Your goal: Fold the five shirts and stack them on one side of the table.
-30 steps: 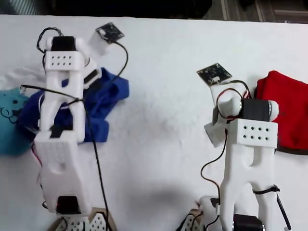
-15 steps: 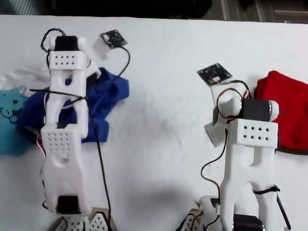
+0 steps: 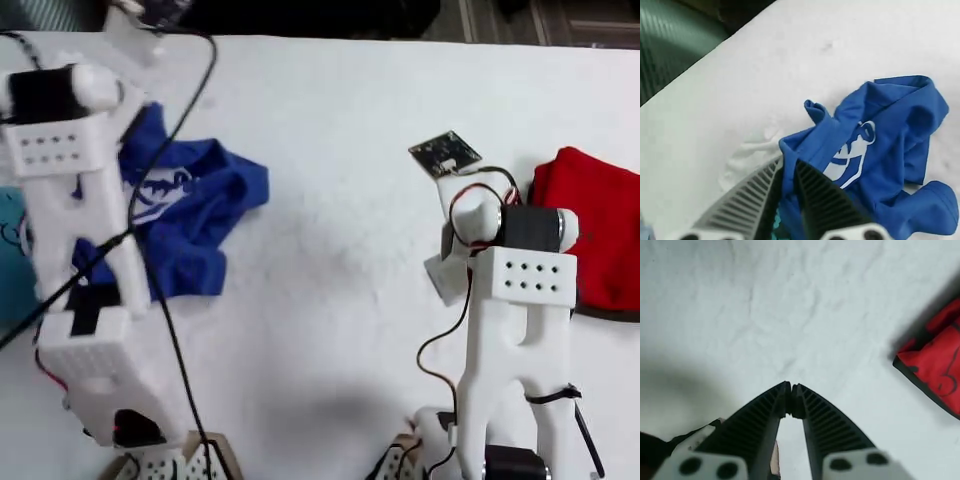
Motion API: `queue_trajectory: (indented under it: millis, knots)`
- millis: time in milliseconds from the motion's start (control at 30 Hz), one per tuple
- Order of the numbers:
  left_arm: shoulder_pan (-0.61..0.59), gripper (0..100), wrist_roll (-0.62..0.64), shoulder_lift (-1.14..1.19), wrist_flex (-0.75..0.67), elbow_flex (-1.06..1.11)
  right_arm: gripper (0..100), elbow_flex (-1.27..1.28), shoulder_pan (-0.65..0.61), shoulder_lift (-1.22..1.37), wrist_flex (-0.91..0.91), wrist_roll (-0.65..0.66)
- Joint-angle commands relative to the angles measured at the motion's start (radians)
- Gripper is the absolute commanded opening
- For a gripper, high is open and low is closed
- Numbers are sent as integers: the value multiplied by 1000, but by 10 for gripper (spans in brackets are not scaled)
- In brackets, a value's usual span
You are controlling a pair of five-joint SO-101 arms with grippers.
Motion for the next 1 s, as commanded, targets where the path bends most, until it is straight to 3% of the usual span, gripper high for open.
queue_trajectory:
  millis: [0, 233, 600, 733, 967]
  knots:
    - [-50, 22, 25, -179, 3, 68, 18, -8, 4, -27, 1, -8]
    - [-81, 22, 97, -467, -49, 110, 18, -8, 1, -25, 1, -8]
    - [-64, 22, 353, -578, -600, 121, 18, 0, -21, -27, 1, -8]
    - [71, 22, 315, -578, -717, 140, 18, 0, 12, -27, 2, -8]
    - [329, 20, 123, -578, -898, 215, 18, 74, 125, -27, 2, -8]
